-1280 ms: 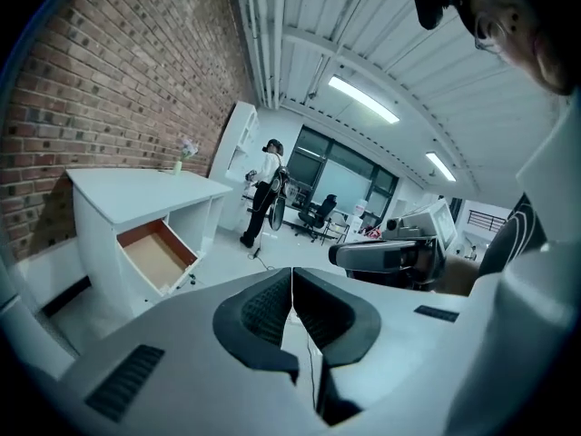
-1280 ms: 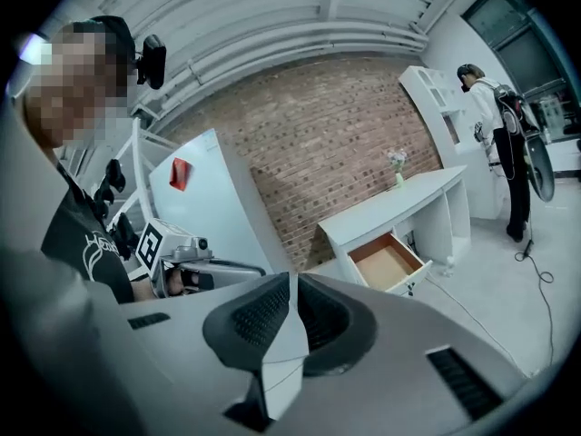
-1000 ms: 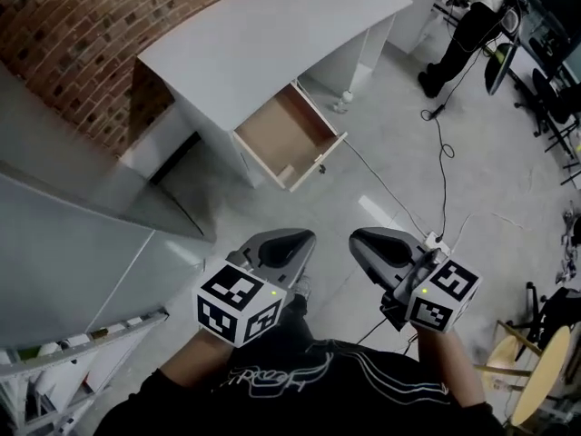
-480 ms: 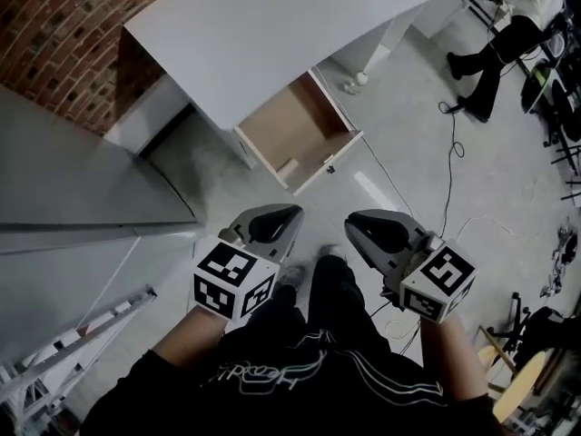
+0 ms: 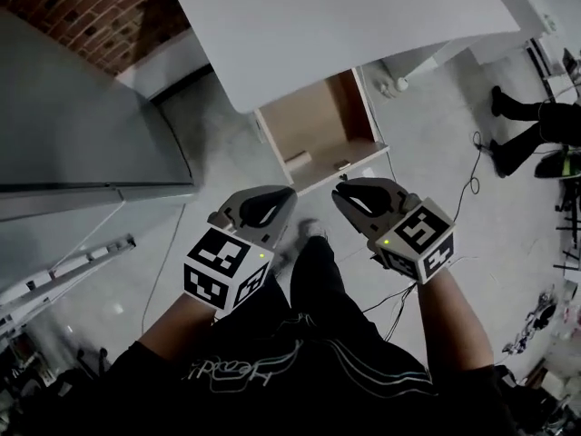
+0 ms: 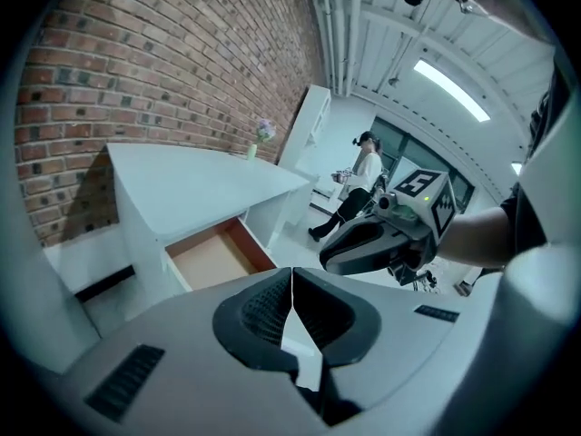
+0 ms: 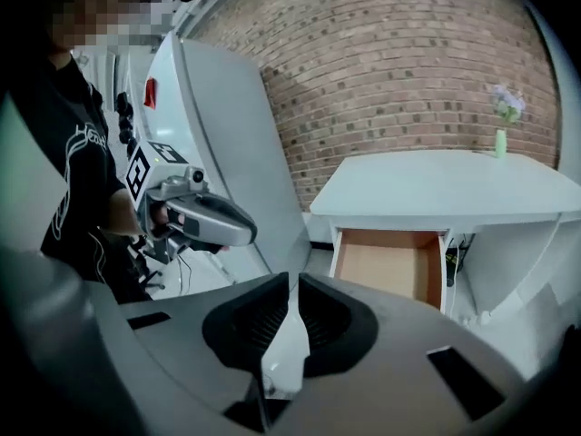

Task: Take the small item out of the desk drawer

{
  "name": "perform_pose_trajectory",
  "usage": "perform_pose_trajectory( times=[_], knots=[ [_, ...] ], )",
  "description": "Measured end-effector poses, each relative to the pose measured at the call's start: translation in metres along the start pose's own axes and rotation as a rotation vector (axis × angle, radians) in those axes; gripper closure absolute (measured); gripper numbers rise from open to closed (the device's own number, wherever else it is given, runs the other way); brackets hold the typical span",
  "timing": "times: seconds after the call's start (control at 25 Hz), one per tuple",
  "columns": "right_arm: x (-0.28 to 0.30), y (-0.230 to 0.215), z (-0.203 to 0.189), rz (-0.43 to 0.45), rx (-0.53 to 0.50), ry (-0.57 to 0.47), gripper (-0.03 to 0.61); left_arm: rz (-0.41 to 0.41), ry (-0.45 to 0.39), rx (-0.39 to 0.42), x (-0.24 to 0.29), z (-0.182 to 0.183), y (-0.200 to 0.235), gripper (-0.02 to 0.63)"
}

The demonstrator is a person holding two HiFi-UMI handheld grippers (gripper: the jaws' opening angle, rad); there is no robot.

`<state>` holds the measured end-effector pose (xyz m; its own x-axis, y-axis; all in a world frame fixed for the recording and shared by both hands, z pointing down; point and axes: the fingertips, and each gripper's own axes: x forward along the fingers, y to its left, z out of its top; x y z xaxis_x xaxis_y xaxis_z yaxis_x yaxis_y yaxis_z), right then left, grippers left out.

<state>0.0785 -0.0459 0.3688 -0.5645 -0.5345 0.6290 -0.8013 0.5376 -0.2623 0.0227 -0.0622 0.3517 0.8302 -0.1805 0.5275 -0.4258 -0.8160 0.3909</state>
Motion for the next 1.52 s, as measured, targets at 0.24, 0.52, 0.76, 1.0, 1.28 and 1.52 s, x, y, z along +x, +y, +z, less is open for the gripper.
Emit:
perform_pose_trajectory(
  times=[0.24,0.52,0.76,1.0,1.28,1.52],
  knots=[
    [0.056,-0.050,-0.023,0.131,-0.251,0.195,0.520,0.137,-0.025,-0.126,0.031,-0.008,0.028,0.591],
    [0.121,-0.082,-0.059,0.299,-0.475,0.362,0.441,0.280,-0.096,-0.307,0.051,-0.031,0.058,0.591],
    [0.178,-0.104,-0.096,0.372,-0.847,0.503,0.391,0.345,-0.113,-0.369,0.061,-0.061,0.082,0.591],
    [0.226,-0.112,-0.150,0.475,-0.994,0.629,0.373,0.403,-0.125,-0.416,0.075,-0.091,0.100,0.591],
    [0.262,-0.136,-0.183,0.502,-1.027,0.707,0.373,0.425,-0.110,-0.461,0.095,-0.109,0.112,0.592],
    [0.276,-0.138,-0.203,0.542,-1.045,0.766,0.371,0.421,-0.088,-0.483,0.098,-0.124,0.114,0.591]
  ],
)
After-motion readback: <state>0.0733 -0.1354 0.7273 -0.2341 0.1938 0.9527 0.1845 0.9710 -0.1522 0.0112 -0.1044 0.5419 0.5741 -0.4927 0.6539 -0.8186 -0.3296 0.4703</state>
